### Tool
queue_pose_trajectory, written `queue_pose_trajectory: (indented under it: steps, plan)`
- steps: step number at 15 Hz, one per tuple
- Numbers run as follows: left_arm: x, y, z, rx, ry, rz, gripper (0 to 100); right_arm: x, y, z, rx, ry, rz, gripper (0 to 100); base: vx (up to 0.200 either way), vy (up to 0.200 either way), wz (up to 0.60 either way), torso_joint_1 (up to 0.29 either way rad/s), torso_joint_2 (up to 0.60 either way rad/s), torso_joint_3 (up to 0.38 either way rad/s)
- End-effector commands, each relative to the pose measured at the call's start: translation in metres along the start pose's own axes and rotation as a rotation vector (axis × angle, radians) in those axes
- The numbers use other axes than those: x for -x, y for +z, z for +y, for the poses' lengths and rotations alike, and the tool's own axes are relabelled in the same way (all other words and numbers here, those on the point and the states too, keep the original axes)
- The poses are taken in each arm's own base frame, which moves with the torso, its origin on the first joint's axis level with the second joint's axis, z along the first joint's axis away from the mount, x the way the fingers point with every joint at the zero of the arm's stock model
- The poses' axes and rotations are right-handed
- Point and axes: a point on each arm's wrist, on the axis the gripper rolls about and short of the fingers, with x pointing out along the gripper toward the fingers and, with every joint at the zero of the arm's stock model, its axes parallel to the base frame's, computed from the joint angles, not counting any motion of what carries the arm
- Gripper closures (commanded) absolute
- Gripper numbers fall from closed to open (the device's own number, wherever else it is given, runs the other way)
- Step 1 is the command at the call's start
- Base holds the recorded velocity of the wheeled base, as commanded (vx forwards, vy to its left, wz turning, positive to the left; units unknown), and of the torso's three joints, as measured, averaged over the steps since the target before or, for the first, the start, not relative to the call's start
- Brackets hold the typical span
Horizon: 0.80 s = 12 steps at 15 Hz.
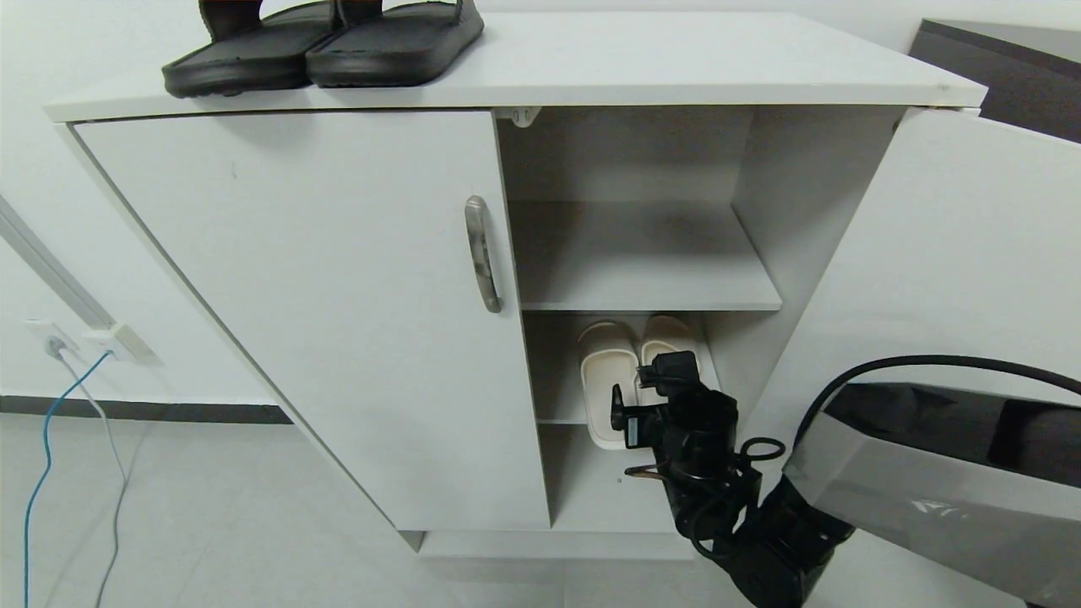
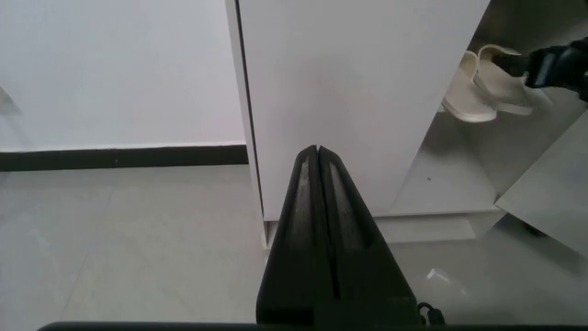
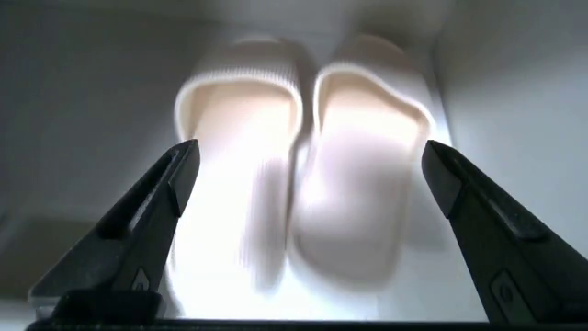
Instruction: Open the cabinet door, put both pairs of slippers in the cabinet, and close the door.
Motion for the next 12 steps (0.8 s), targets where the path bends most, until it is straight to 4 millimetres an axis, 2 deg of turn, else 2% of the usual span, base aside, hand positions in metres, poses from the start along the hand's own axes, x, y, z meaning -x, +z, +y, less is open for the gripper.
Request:
queue_pose_trajectory:
  steps: [1, 3, 4, 11, 12]
  plan:
    - [0.000, 0.000, 0.000, 0.000, 0.000, 0.000, 100, 0.038, 0.016, -0.009, -0.014, 0.041, -0.007, 0, 0.000, 0.000, 0.00, 0.000, 0.00, 0.000]
    - [0.000, 0.000, 0.000, 0.002, 0.000, 0.000, 100, 0.059, 0.016, -0.010, -0.024, 0.072, 0.014, 0, 0.000, 0.000, 0.00, 0.000, 0.00, 0.000]
    - [0.000, 0.000, 0.000, 0.002, 0.002, 0.000, 100, 0.068, 0.015, -0.007, -0.037, 0.075, 0.024, 0, -0.200, 0.000, 0.00, 0.002, -0.01, 0.007]
    - [0.000, 0.000, 0.000, 0.000, 0.002, 0.002, 100, 0.070, 0.014, -0.008, -0.040, 0.064, 0.028, 0, -0.200, 0.000, 0.00, 0.002, 0.00, 0.006]
    - [0.000, 0.000, 0.000, 0.000, 0.000, 0.000, 100, 0.070, 0.017, -0.009, -0.043, 0.063, 0.021, 0, 0.000, 0.000, 0.00, 0.000, 0.00, 0.000]
